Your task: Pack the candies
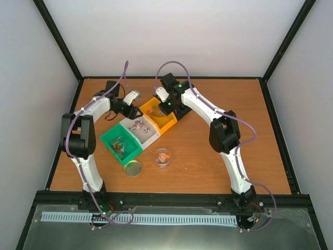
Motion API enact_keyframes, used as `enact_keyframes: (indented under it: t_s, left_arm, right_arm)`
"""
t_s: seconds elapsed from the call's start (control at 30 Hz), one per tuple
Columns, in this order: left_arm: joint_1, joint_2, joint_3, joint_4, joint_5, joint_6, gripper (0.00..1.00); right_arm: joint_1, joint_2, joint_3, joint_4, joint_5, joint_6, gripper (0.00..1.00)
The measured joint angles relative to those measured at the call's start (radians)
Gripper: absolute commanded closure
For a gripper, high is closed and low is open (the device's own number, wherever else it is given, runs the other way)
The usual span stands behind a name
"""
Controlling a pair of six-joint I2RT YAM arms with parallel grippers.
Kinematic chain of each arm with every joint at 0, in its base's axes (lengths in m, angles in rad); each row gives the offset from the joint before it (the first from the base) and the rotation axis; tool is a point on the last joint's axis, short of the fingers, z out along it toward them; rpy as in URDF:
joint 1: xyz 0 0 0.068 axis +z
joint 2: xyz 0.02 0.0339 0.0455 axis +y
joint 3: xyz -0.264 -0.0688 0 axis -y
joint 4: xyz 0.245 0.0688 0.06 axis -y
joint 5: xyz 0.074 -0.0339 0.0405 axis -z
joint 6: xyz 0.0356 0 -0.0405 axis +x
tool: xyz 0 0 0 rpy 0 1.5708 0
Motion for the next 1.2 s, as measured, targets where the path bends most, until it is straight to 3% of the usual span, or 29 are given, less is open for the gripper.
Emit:
enact_keyframes:
  t_s: [0.2,0.67,1.2]
  left_arm:
    - [-0.004,0.040,0.034,-0.005,0.003,0.040,0.51]
    - [-0.002,0.075,0.088,-0.061,0.023,0.068,0.46]
    - [0.077,0.107,0.172,-0.205,0.147,0.066,0.35]
  right_arm:
    - [-0.007,-0.008,-0.080,0.140,-0.021,0.037,0.97]
    - [-0.019,-0.272,-0.834,0.966,-0.077,0.084,0.97]
    - [-0.037,-0.346,-1.101,1.386,-0.192,0.095,0.97]
